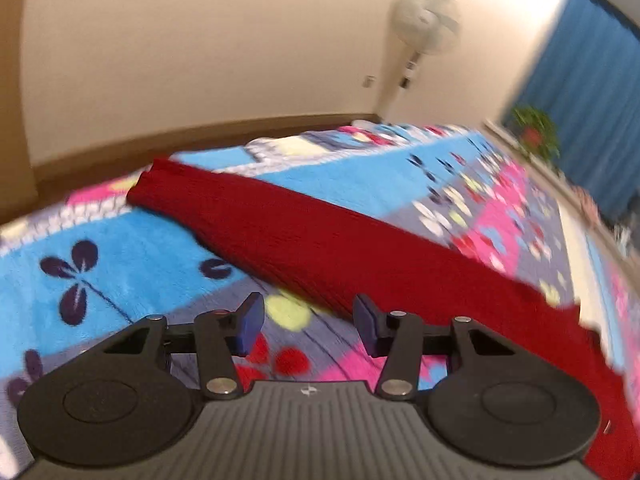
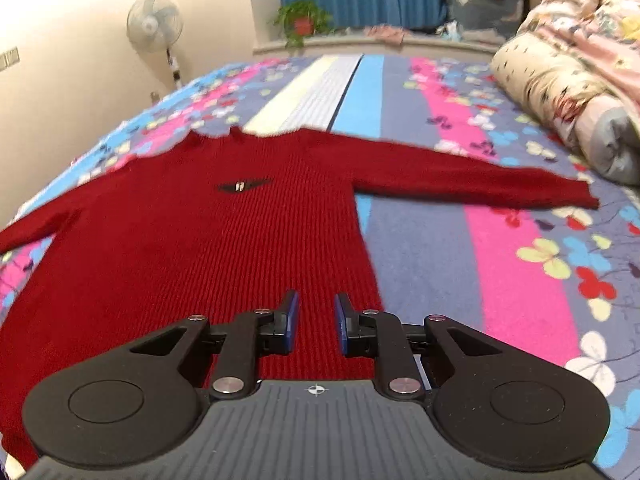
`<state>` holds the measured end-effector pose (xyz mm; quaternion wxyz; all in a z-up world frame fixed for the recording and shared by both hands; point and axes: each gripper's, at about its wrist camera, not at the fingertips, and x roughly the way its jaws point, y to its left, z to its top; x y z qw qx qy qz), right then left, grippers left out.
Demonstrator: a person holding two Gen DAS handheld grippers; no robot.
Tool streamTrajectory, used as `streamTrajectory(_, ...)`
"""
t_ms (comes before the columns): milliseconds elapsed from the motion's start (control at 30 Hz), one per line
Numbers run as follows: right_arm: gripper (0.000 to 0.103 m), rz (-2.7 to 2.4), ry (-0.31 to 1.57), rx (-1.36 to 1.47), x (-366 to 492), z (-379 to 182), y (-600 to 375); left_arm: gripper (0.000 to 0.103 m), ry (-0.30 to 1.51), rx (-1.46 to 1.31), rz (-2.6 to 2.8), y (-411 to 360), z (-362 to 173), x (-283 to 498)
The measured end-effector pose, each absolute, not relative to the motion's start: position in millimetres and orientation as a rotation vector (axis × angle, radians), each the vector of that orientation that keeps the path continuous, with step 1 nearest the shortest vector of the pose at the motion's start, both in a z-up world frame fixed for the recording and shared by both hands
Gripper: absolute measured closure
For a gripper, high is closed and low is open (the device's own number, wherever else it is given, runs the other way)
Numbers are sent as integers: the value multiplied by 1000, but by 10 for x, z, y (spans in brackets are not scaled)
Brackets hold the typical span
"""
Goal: Fold small clothes
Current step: 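Grasp the other sleeve with the left gripper and fold it across the sweater body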
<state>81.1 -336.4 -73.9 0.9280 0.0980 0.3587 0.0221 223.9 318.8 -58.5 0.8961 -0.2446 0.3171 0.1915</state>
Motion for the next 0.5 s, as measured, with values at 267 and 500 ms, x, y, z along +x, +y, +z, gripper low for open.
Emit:
streamTrajectory(267, 82, 85, 853, 181, 1123, -999, -3247, 49, 666, -850, 420, 3723, -986, 2525)
streamTrajectory(500, 82, 138, 976, 16, 1212, -1198, -2990, 86, 623, -812, 507, 3785, -1065, 2699)
